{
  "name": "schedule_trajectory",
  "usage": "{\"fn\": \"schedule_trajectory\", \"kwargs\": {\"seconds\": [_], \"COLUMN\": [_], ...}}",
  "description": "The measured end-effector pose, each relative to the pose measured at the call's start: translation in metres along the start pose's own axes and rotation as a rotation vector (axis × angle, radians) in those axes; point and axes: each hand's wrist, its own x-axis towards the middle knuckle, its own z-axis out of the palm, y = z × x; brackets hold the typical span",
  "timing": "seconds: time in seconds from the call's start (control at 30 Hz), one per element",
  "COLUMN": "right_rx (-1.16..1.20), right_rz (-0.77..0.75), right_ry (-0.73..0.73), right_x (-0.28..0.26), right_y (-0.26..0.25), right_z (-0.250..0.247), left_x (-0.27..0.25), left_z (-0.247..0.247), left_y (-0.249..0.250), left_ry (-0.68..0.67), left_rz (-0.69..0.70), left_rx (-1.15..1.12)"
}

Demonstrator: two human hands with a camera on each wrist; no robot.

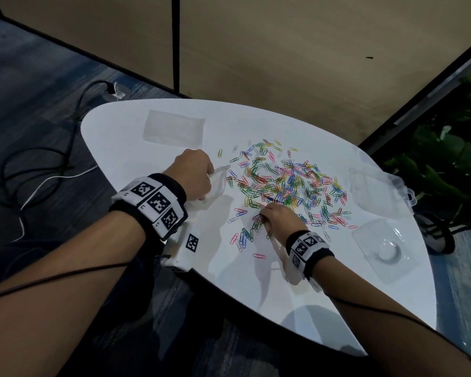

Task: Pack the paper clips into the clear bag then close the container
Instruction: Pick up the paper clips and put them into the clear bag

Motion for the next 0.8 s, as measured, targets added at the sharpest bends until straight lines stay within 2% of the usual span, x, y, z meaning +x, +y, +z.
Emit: {"fn": "schedule_trajectory", "kwargs": {"seconds": [0.07,0.1,0.2,0.27,0.33,0.43,0.53,0.63,0.73,0.8], "right_rx": [0.132,0.245,0.703,1.108,1.519,1.817,1.933,1.932,1.835,1.633], "right_rz": [0.135,0.249,0.607,0.73,0.725,0.595,0.511,0.533,0.606,0.583], "right_ry": [0.095,0.133,0.177,0.213,0.29,0.282,0.211,0.182,0.183,0.158], "right_x": [0.002,0.002,-0.002,-0.007,-0.011,-0.009,0.001,0.017,0.031,0.038], "right_y": [0.004,0.007,0.017,0.016,0.003,-0.026,-0.057,-0.087,-0.109,-0.117], "right_z": [-0.002,-0.005,-0.019,-0.032,-0.053,-0.083,-0.096,-0.092,-0.082,-0.074], "left_x": [0.0,0.0,0.001,0.002,0.003,0.002,0.0,0.0,-0.001,-0.002], "left_z": [0.0,0.0,0.001,0.001,0.001,0.002,0.004,0.007,0.008,0.008], "left_y": [0.002,0.003,0.004,0.003,0.001,0.002,0.004,0.003,0.003,0.004], "left_ry": [-0.012,-0.016,-0.027,-0.03,-0.026,-0.027,-0.024,-0.014,-0.029,-0.048], "left_rz": [0.0,0.0,0.0,-0.004,-0.009,-0.012,-0.007,0.014,0.046,0.067], "left_rx": [0.013,0.017,0.018,0.01,0.005,0.0,-0.031,-0.051,-0.04,-0.035]}}
